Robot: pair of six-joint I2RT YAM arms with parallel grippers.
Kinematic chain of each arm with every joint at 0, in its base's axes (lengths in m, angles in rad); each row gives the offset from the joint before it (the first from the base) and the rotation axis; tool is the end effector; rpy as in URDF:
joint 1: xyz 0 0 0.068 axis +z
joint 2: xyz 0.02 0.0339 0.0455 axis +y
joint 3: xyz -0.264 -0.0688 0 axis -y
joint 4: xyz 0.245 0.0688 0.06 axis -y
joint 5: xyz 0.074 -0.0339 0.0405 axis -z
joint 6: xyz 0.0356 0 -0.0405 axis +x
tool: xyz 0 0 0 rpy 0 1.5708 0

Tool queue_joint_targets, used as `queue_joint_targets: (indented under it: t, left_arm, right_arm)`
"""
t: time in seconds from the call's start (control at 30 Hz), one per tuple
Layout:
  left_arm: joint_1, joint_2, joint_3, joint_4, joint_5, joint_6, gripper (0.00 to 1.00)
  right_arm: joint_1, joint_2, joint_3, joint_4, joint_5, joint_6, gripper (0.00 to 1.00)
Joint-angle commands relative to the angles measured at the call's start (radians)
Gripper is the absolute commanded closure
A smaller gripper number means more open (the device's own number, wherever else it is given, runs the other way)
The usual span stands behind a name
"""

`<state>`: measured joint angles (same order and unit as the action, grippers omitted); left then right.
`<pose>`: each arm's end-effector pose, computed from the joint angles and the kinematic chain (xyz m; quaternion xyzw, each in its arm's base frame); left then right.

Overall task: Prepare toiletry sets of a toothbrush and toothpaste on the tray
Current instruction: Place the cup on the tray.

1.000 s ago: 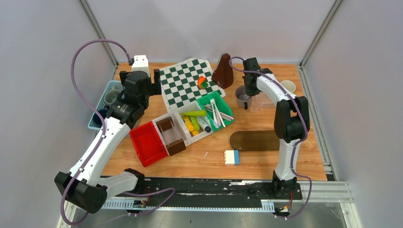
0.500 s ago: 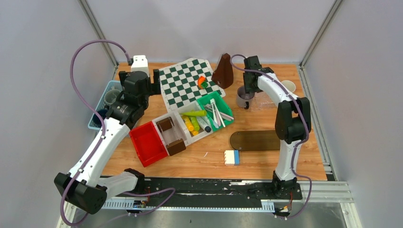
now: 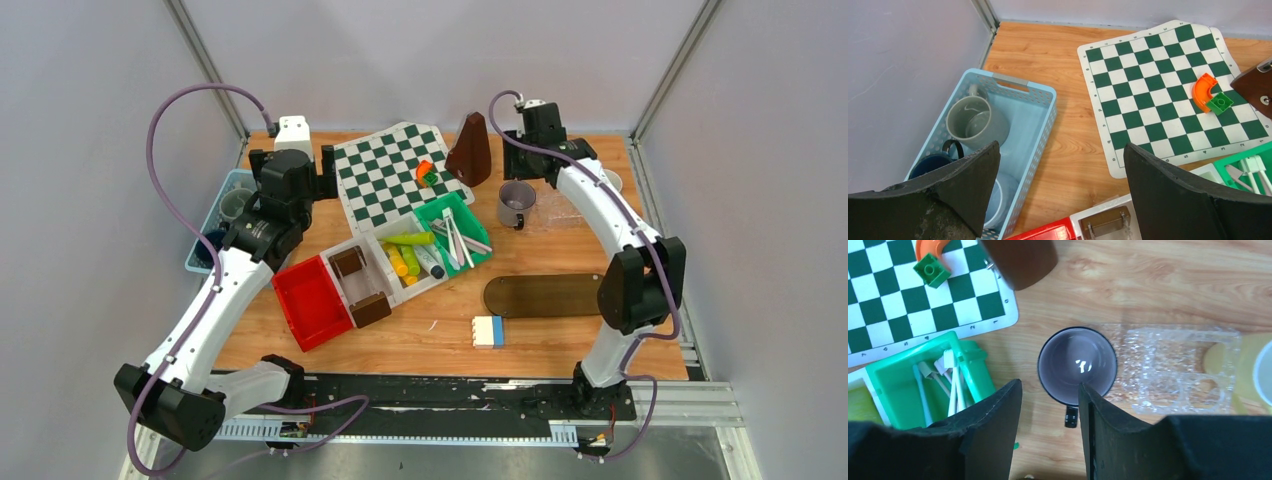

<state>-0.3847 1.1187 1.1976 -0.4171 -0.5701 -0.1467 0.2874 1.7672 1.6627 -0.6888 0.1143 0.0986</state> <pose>0.2318 -0.0731 0.3956 -0.0684 0.7969 0.0758 0.5955 0.3830 0.1090 0.3286 -0.0655 0.9218 0.0207 0.3815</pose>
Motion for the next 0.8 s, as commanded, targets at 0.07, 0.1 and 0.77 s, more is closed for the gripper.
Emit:
queue_joint_targets:
  t: [0.07,0.1,0.77]
  left_arm:
    - [0.007,-0.012,-0.004,0.04,-0.007,0.008,0.0]
    - [0.007,-0.012,-0.004,0.04,-0.007,0.009,0.0]
    - [0.014,-0.009,-0.007,0.043,0.005,0.01,0.0]
  right_arm:
    - [0.006,0.077,-0.01,0.045,-0.123,0.054,0.54]
    - [0.007,0.09,-0.008,0.046,-0.129,0.057,0.54]
    - [0.007,0.251,0.002,0.066,-0.021,-0.012,0.85]
